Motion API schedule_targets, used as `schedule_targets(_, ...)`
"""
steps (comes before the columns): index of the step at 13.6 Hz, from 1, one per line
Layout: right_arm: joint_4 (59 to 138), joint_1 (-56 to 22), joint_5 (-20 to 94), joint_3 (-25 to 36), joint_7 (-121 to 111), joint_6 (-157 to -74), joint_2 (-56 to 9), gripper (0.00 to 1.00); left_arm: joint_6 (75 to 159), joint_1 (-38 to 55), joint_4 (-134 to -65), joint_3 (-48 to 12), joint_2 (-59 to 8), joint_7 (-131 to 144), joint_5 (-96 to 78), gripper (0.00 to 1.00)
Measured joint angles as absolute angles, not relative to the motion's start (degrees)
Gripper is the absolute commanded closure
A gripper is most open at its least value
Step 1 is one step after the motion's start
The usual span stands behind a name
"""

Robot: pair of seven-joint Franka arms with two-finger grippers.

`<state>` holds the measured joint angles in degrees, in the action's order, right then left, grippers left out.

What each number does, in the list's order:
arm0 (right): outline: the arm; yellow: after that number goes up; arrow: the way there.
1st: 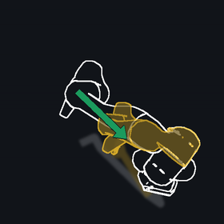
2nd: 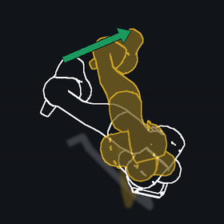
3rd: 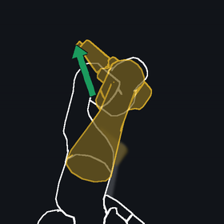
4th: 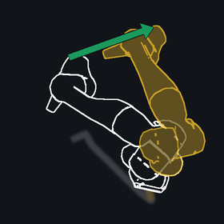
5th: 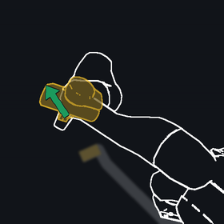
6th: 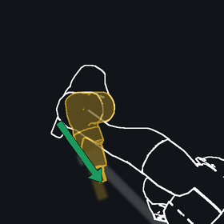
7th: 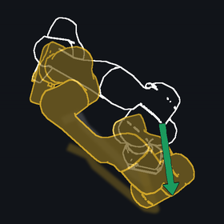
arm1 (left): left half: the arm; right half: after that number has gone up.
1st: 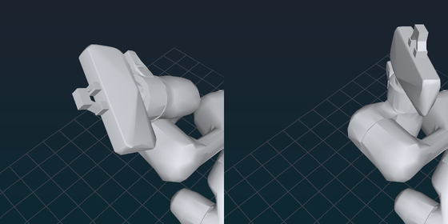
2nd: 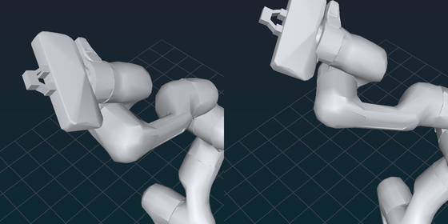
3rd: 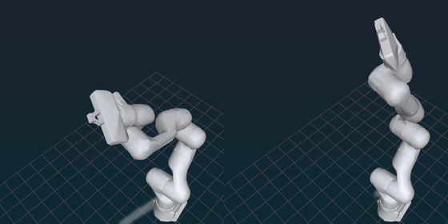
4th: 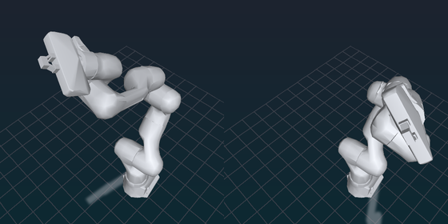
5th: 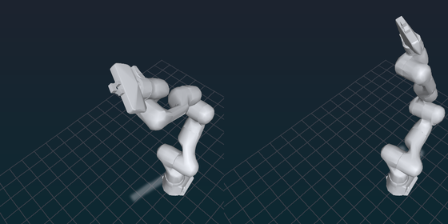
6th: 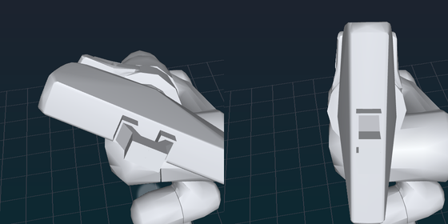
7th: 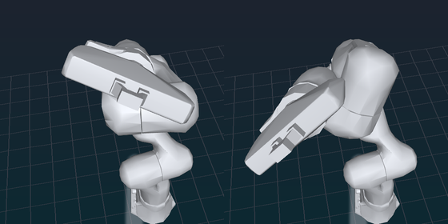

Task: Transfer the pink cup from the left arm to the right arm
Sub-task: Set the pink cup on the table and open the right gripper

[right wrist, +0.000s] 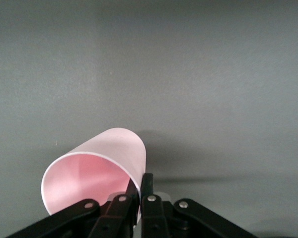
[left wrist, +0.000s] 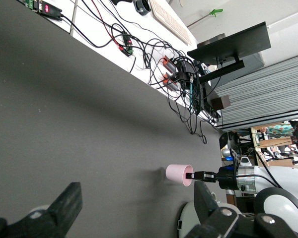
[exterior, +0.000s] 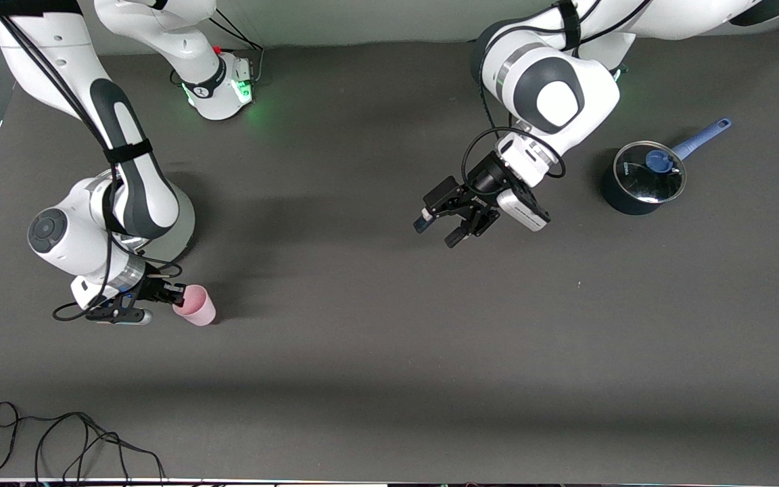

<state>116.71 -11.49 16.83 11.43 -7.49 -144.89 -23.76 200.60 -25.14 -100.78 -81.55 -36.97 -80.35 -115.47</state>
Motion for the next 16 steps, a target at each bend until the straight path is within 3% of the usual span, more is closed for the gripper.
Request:
schedule_targets(3,116.7,-11.5,19.4,11.4,-9.8,-144.9,-25.2,1.0,200.9,-25.0,-100.8,-79.5,-35.4,-80.4,-115.3,0.0)
schedule_targets(4,116.7,-11.5,19.5,11.4,-9.8,-144.9,-25.2,0.84,200.9,-24.9,-100.8,-78.7,-34.8,-80.4,-115.3,0.0)
schedule_targets(5,116.6,-11.5,19.5,11.4,-9.8,-144.9,-25.2,0.22,200.9,-24.6,-100.8,-77.8,-34.2,-80.4,-115.3,0.0)
schedule_targets(6,116.6,-11.6,19.5,11.4,-9.9,-144.9,-25.2,0.01,200.9,-24.2,-100.8,-76.8,-33.7,-80.4,-115.3,0.0)
schedule_targets(10,115.3,-11.7,19.7,11.4,-9.9,-141.7,-24.6,0.0,201.0,-20.5,-101.1,-71.3,-30.8,-80.5,-115.0,0.0)
schedule_targets(13,110.8,-11.7,19.8,12.9,-9.5,-130.4,-20.1,0.0,201.0,-13.9,-101.5,-63.6,-29.3,-80.5,-113.7,0.0)
schedule_targets(16,106.5,-11.6,17.8,16.2,-9.4,-118.8,-13.4,0.0,201.0,-12.2,-101.6,-61.2,-29.2,-80.6,-112.7,0.0)
